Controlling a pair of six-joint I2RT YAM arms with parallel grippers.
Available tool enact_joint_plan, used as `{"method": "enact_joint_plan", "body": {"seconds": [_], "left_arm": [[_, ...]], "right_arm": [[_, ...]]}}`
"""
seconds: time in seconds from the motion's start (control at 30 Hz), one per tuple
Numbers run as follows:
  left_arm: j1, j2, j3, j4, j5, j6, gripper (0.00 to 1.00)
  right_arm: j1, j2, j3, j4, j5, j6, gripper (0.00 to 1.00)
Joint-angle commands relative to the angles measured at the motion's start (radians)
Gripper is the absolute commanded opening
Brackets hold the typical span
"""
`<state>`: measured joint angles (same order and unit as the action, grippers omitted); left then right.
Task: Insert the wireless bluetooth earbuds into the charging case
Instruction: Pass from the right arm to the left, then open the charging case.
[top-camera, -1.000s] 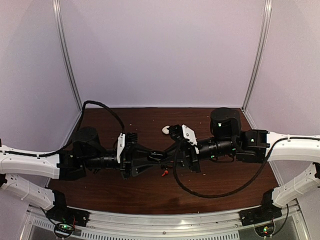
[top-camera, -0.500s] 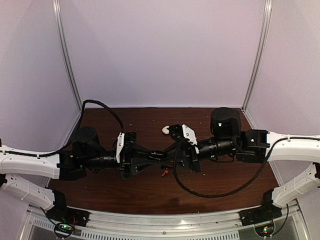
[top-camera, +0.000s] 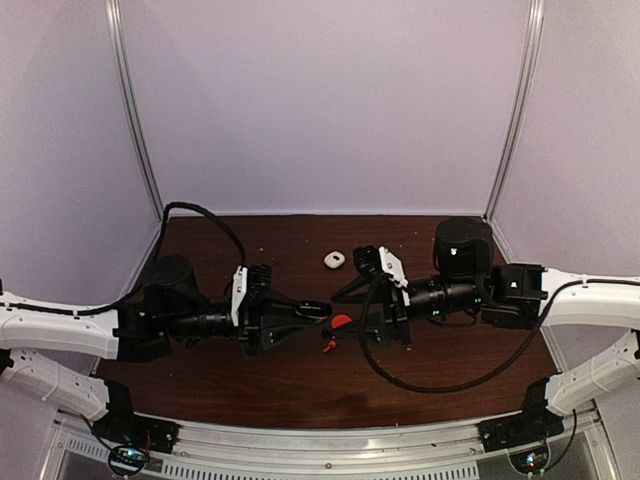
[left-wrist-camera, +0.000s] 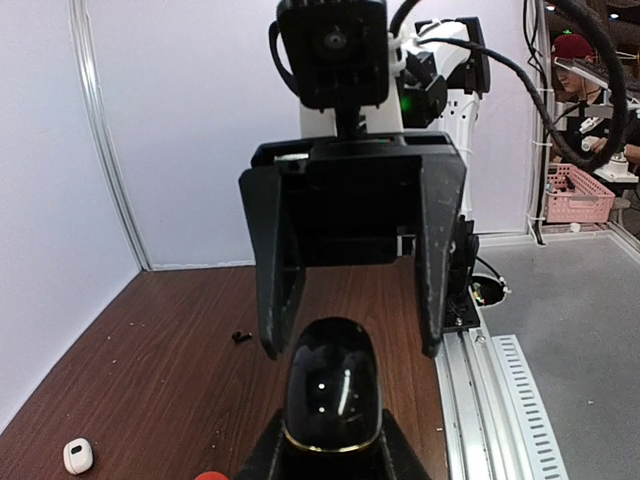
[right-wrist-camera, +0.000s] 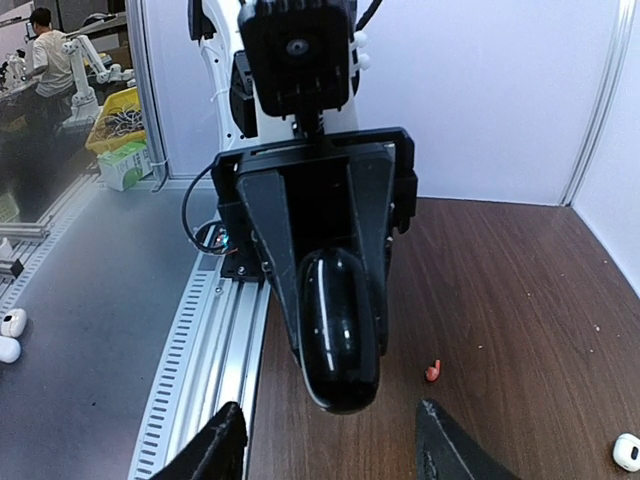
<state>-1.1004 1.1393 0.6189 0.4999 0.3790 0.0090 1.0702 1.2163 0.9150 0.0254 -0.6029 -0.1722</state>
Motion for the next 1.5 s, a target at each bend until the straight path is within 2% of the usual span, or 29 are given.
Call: {"method": "enact_joint_plan", "body": {"seconds": [0.0, 0.13, 0.33, 0.73, 1.13, 1.3, 1.47], "left_arm": [[0.005, -0.033, -0.020, 0.042, -0.024, 0.014, 0.00], [0.006, -0.021, -0.019, 0.044, -0.001, 0.019, 0.00], [0.005, -0.010, -0.008, 0.057, 0.016, 0.019, 0.00], [0.004, -0.010, -0.008, 0.031, 0.051, 0.072, 0.00], [0.003, -0.018, -0.015, 0.026, 0.064, 0.082, 0.00], [0.004, -0.019, -0.020, 0.040, 0.047, 0.059, 0.00], [0.024, -0.019, -0.055, 0.111, 0.000, -0.051, 0.00]], "right_arm": [[-0.019, -0.034, 0.001, 0.056, -0.004, 0.039, 0.60], [-0.019, -0.004, 0.019, 0.079, -0.015, 0.056, 0.63], [-0.019, 0.055, 0.056, 0.093, -0.013, 0.068, 0.63], [-0.044, 0.080, 0.082, 0.127, 0.040, 0.116, 0.53], [-0.088, 0.089, 0.084, 0.170, 0.067, 0.172, 0.49], [-0.093, 0.091, 0.082, 0.160, 0.078, 0.171, 0.48], [-0.116, 0.049, 0.069, 0.183, 0.029, 0.172, 0.51]]}}
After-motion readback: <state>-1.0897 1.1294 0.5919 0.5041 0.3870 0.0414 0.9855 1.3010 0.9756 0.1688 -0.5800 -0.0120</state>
